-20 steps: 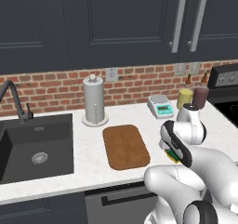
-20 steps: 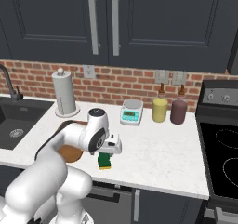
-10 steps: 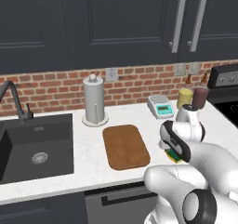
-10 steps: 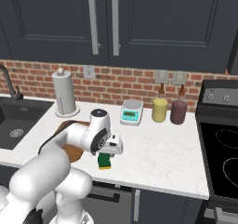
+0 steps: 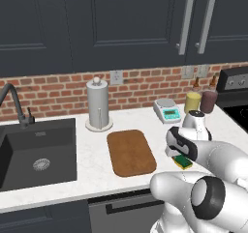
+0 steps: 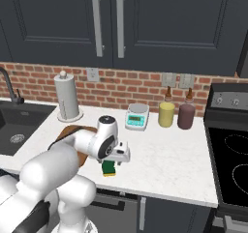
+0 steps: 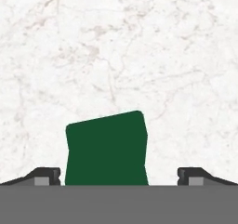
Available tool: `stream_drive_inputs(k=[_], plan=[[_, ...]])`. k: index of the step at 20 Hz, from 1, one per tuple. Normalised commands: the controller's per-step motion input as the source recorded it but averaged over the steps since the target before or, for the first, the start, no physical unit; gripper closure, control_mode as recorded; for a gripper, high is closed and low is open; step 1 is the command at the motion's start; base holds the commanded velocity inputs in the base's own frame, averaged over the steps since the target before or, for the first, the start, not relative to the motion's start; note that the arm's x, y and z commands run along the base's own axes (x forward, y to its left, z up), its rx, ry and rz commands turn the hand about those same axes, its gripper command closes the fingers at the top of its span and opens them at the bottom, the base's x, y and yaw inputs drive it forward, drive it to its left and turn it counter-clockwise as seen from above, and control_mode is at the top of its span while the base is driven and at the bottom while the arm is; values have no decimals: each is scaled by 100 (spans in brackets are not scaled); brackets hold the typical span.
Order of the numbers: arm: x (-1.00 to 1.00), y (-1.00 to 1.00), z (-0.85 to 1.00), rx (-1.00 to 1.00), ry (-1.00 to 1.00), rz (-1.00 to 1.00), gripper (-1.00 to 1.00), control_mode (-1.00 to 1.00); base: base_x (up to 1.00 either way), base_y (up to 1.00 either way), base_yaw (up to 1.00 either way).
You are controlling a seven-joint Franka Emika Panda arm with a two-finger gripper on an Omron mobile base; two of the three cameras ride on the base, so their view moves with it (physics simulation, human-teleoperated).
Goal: Pick up the sponge from the counter and clean the cutting board by briefly scrubbing or pressing down on the cutting board. Once finished, release the sponge.
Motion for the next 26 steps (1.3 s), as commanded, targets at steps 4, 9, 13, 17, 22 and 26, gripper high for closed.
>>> stream_drive_inputs(k=[4, 9, 13, 17, 22, 26], plan=[[6, 3, -24, 0, 0, 0, -100, -100, 0, 0, 0], [3, 12, -20, 0, 0, 0, -100, -100, 0, 0, 0], [0, 9, -12, 0, 0, 0, -100, -100, 0, 0, 0], [0, 7, -6, 0, 0, 0, -100, -100, 0, 0, 0], [0, 1, 0, 0, 0, 0, -100, -100, 0, 0, 0], [0, 0, 0, 0, 0, 0, -100, -100, 0, 0, 0]])
